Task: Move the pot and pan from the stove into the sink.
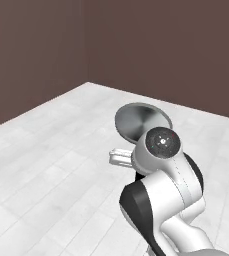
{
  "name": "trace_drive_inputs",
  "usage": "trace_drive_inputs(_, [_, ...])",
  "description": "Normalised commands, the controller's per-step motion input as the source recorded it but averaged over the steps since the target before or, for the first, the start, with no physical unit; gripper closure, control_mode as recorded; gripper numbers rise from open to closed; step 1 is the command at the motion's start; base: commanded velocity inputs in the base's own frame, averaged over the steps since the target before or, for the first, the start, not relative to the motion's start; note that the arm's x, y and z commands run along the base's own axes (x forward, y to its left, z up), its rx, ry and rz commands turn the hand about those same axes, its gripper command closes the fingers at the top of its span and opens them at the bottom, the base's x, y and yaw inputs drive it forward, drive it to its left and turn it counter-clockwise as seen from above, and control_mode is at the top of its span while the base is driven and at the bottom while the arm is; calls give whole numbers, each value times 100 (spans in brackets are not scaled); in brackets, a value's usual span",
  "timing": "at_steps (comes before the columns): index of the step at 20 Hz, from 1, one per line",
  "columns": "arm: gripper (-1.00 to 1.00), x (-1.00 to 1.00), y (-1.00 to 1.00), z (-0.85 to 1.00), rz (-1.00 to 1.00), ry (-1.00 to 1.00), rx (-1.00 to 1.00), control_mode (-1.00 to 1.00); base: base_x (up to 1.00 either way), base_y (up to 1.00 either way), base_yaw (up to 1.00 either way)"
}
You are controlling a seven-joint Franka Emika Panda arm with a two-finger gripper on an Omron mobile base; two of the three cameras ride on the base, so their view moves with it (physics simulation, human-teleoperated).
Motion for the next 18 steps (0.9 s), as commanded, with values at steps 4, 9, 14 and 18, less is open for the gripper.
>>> trace_drive_inputs(4, [100, 0, 0, 0, 0, 0, 0, 100, 0, -5, -42])
trace_drive_inputs(9, [100, 0, 0, 0, 0, 0, 0, 100, 0, -6, -42])
trace_drive_inputs(14, [100, 0, 0, 0, 0, 0, 0, 100, 0, -6, -41])
trace_drive_inputs(18, [100, 0, 0, 0, 0, 0, 0, 100, 0, -8, -40])
